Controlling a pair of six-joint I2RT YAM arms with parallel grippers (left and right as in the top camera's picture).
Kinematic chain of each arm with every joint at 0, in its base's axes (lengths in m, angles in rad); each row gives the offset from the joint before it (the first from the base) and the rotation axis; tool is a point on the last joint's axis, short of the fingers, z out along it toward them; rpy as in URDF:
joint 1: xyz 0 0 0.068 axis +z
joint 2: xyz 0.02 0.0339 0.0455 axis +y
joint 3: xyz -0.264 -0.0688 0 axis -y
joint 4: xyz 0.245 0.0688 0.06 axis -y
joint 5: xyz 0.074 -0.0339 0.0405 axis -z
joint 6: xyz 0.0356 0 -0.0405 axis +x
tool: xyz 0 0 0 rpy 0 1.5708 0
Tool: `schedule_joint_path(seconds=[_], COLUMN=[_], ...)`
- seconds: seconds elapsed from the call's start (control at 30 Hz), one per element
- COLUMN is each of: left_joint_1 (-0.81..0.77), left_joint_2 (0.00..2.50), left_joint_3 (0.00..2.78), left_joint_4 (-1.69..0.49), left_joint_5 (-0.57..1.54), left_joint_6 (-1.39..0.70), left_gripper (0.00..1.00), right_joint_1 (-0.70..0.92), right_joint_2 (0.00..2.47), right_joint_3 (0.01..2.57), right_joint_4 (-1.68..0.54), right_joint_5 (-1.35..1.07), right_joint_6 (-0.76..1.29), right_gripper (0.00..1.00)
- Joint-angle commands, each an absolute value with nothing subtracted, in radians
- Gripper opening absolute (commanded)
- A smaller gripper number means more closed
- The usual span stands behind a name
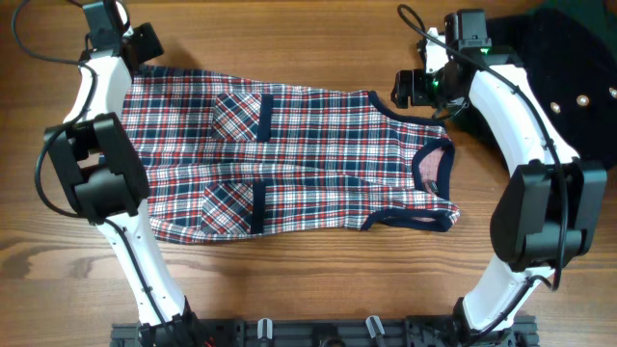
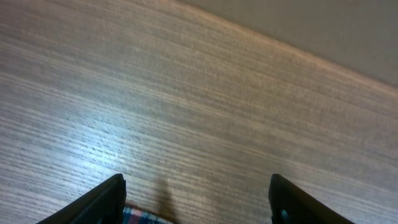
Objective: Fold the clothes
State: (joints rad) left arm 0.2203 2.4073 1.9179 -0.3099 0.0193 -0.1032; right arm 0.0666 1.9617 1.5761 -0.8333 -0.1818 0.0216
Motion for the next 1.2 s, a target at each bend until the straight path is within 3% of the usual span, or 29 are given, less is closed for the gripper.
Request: schedule_joint_path(seconds=[0.0,0.53,0.83,0.97,1.13,1.17], left_joint_1=[0.227,0.227,0.227,0.212,0.183,0.181], left_joint_2=[2.445,2.512,2.512,2.512,2.512,2.512], left_joint_3=[1.922,1.922,1.922,1.922,1.922,1.922], left_joint_4=[-0.344,-0.274,-0.337,-0.384,-0.423,-0.427], left_joint_5=[-0.016,-0.108,-0.113,-0.086,-0.087,-0.087], left_joint_6=[-0.082,-0.027,0.022,0.022,0.022,0.022], left_gripper=[0.7,0.74,0.7,0.52,0.09,0.04], right_joint_1=[0.065,0.065,0.065,0.065,0.063,0.061], right_joint_2=[1.973,1.973,1.973,1.973,1.973,1.973], right_joint_3=[1.564,1.564,1.564,1.564,1.564,1.564], right_joint_4=[-0.846,-0.879,-0.88,-0.881,-0.927,-0.941], right_joint_5=[-0.171,-0.171,-0.171,-0.171,-0.104,-0.092], right_joint_6=[0.026,0.027,0.026,0.027,0.111,0.125], right_gripper=[0.94,0.95,0.96,0.95,0.94,0.95])
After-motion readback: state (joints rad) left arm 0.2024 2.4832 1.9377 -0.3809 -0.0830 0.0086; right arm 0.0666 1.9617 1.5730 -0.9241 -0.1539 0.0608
